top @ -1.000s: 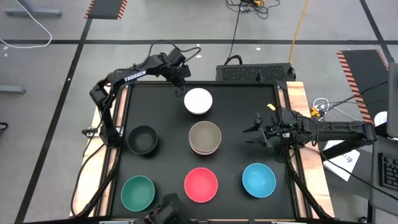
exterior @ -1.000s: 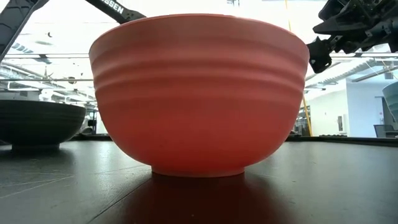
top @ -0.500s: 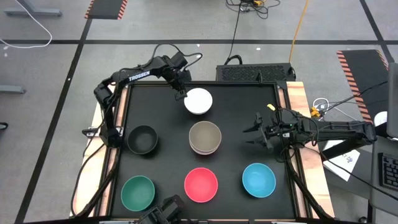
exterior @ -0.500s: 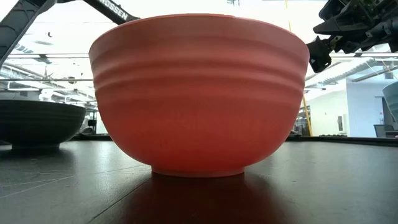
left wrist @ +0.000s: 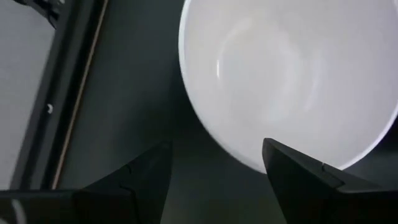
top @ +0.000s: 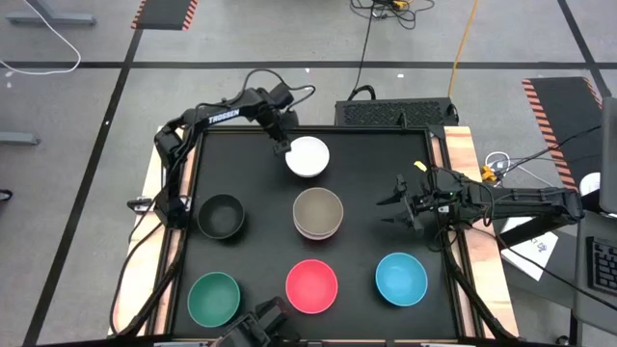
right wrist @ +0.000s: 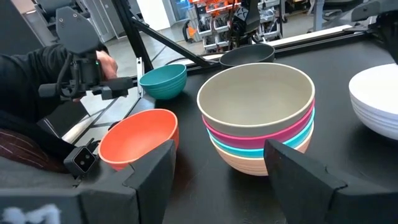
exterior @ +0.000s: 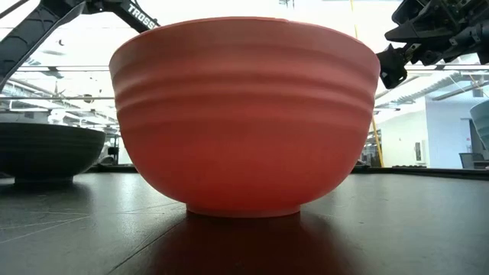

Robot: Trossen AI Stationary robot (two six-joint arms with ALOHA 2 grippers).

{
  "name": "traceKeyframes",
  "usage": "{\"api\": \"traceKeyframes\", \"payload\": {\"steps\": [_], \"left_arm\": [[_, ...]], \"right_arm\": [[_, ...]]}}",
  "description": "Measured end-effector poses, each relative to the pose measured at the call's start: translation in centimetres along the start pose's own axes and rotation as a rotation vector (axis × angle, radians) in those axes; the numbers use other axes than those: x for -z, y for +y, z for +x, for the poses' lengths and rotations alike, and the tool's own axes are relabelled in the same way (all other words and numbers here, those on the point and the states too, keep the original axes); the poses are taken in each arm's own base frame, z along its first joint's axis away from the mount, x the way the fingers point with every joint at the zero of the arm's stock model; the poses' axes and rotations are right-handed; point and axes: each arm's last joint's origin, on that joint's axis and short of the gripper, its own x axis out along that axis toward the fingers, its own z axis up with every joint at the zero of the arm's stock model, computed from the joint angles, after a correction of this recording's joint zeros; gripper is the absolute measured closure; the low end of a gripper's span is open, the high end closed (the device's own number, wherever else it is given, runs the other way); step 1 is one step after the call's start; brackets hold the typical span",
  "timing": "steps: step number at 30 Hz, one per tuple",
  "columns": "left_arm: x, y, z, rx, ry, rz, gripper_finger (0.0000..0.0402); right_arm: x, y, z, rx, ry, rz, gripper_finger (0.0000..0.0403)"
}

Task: Nest bowls inside each other
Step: Stack the white bowl on top of the brown bowl

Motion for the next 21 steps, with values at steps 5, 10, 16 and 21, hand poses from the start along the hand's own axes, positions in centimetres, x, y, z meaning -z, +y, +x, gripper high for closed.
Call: {"api": "traceKeyframes", "payload": {"steps": [5, 10, 16, 21], "left_arm": [[-0.7, 0.1, -0.3, 0.004, -0.019, 0.007, 0.0149], [-1.4, 0.9, 0.9, 0.017, 0.002, -0.003, 0.0149], [-2.1, 2.0, 2.7, 0.024, 0.034, -0.007, 0.0149], [-2.5, 2.5, 3.1, 0.015, 0.055, 0.001, 0.0150]], "right_arm": [[0.0, 0.0, 0.0, 0.000, 0.000, -0.004, 0.0165], [0.0, 0.0, 0.0, 0.000, 0.002, -0.003, 0.0165], [0.2, 0.0, 0.0, 0.000, 0.017, 0.004, 0.0165], [0.3, 0.0, 0.0, 0.002, 0.027, 0.007, 0.0165]]}}
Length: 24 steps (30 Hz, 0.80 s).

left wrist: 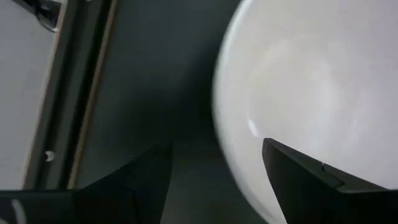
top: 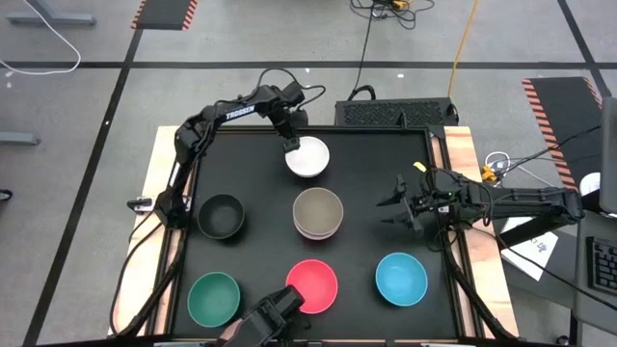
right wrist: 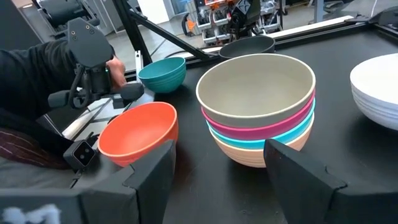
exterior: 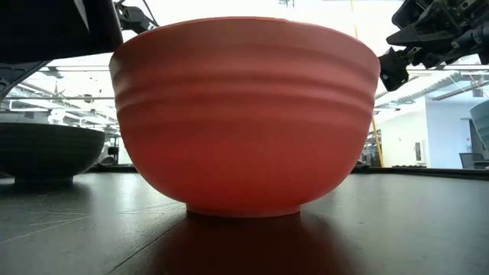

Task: Nest bowls inside each other
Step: Stack the white bowl on top of the brown bowl

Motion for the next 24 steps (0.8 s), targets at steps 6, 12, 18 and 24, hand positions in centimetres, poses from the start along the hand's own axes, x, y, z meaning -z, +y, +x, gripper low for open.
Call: {"api": "traceKeyframes", "payload": {"steps": [6, 12, 18, 24], "left_arm": [[0.0, 0.2, -0.1, -0.060, 0.028, 0.003, 0.0217], [0.1, 0.2, -0.1, -0.058, 0.035, 0.014, 0.0384], [-0.1, -0.2, -0.8, -0.054, 0.038, 0.018, 0.0395], [-2.1, -1.7, -4.3, -0.064, 0.031, 0.035, 0.0398]], "right_arm": [[0.1, 0.0, 0.0, 0.001, 0.006, 0.000, 0.0165], [0.1, 0.0, 0.0, 0.001, 0.006, 0.000, 0.0165], [0.1, 0.0, 0.0, 0.001, 0.006, 0.000, 0.0165], [0.1, 0.0, 0.0, 0.001, 0.009, -0.015, 0.0165]]}}
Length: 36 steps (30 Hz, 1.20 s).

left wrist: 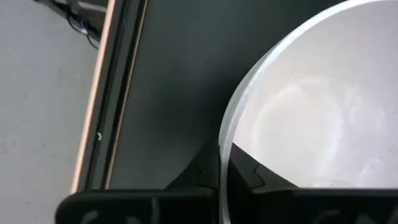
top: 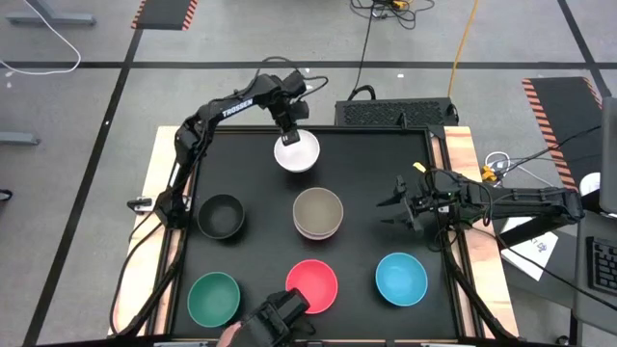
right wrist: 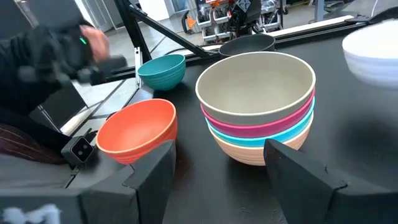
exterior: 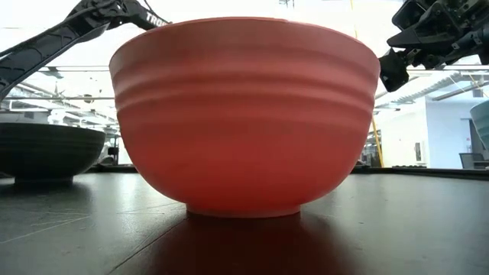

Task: Nest bowls inside each other
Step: Stack the white bowl on top of the brown bowl

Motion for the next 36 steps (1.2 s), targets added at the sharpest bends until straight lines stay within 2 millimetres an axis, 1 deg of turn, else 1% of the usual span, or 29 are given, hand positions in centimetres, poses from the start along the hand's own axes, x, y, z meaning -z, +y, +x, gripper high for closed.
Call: {"api": "traceKeyframes", "payload": {"steps": [4, 7, 10, 13, 16, 22, 27, 31, 36], "left_arm": [[-1.8, -2.0, -3.8, -0.010, -0.038, 0.033, 0.0398], [-2.8, -4.0, -6.7, -0.009, -0.077, 0.050, 0.0399], [-3.0, -6.5, -8.5, 0.015, -0.121, 0.072, 0.0399], [-3.0, -9.2, -9.8, 0.024, -0.132, 0.100, 0.0399], [-3.4, -11.6, -9.9, 0.032, -0.127, 0.117, 0.0399], [-3.7, -16.7, -9.2, 0.094, -0.071, 0.175, 0.0399], [-3.9, -19.9, -8.4, 0.105, -0.045, 0.202, 0.0400], [-4.1, -21.8, -8.2, 0.119, -0.057, 0.244, 0.0400], [-4.4, -22.4, -8.1, 0.122, -0.088, 0.251, 0.0400]], "right_arm": [[0.0, 0.0, 0.0, 0.001, 0.004, -0.006, 0.0165], [0.0, 0.0, 0.0, 0.001, 0.004, -0.006, 0.0165], [0.0, 0.0, 0.0, 0.001, 0.004, -0.006, 0.0165], [0.0, 0.0, 0.0, 0.001, 0.004, -0.008, 0.0165], [0.1, 0.0, 0.0, 0.002, 0.007, -0.012, 0.0165], [0.2, -0.1, 0.0, 0.006, 0.021, -0.008, 0.0165], [0.9, -0.2, 0.1, 0.011, 0.037, -0.003, 0.0165], [1.4, -0.4, 0.2, 0.015, 0.048, 0.002, 0.0165], [1.3, -0.4, 0.3, 0.009, 0.006, -0.004, 0.0165]]}}
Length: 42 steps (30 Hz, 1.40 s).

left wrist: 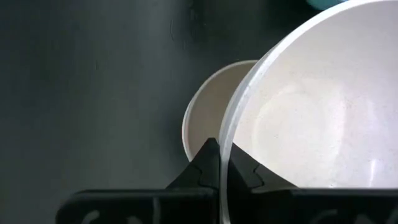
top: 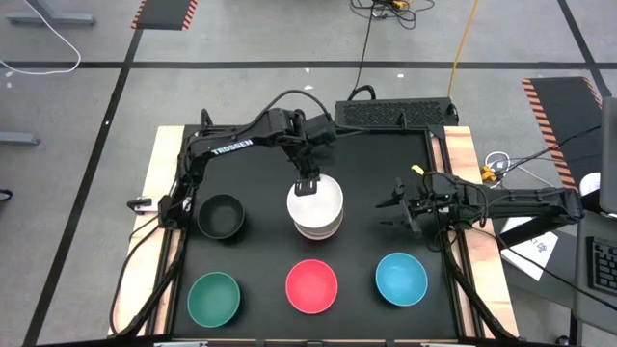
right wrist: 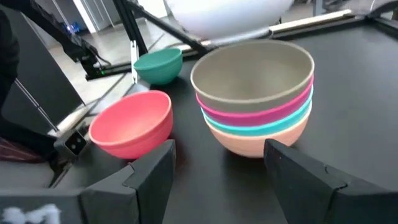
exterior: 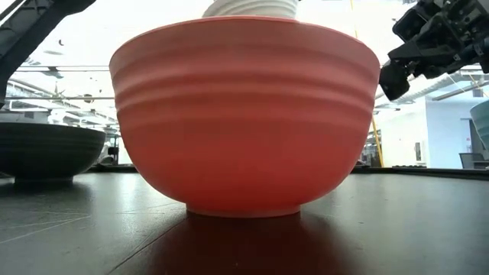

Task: Nest bowls inside each other
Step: Stack the white bowl on top of the brown bowl

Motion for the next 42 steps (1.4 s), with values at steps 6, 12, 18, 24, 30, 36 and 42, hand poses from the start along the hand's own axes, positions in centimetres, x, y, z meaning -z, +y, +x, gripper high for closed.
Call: {"api": "traceKeyframes", "payload": {"steps": [6, 12, 18, 24, 30, 36, 42], "left_arm": [[0.7, 1.1, 1.8, 0.009, 0.059, -0.043, 0.0400], [2.0, 1.7, 5.1, 0.043, 0.138, -0.061, 0.0400], [2.3, 1.9, 6.2, 0.045, 0.150, -0.069, 0.0400], [1.7, 1.0, 6.5, 0.046, 0.113, -0.039, 0.0400], [1.7, 0.7, 6.6, 0.047, 0.116, -0.045, 0.0400], [1.8, 0.8, 6.8, 0.024, 0.130, -0.055, 0.0400], [2.6, 0.9, 7.8, 0.031, 0.176, -0.070, 0.0400]], "right_arm": [[-0.4, 0.1, 0.0, -0.010, -0.045, 0.009, 0.0165], [-0.6, 0.1, 0.0, -0.012, -0.055, 0.007, 0.0165], [-0.6, 0.1, 0.0, -0.012, -0.056, 0.007, 0.0165], [-0.6, 0.1, 0.0, -0.012, -0.055, 0.001, 0.0165], [-0.6, 0.1, 0.0, -0.013, -0.055, -0.001, 0.0165], [-0.6, 0.1, 0.0, -0.013, -0.055, -0.016, 0.0165], [-0.5, 0.1, 0.0, -0.013, -0.054, -0.015, 0.0165]]}}
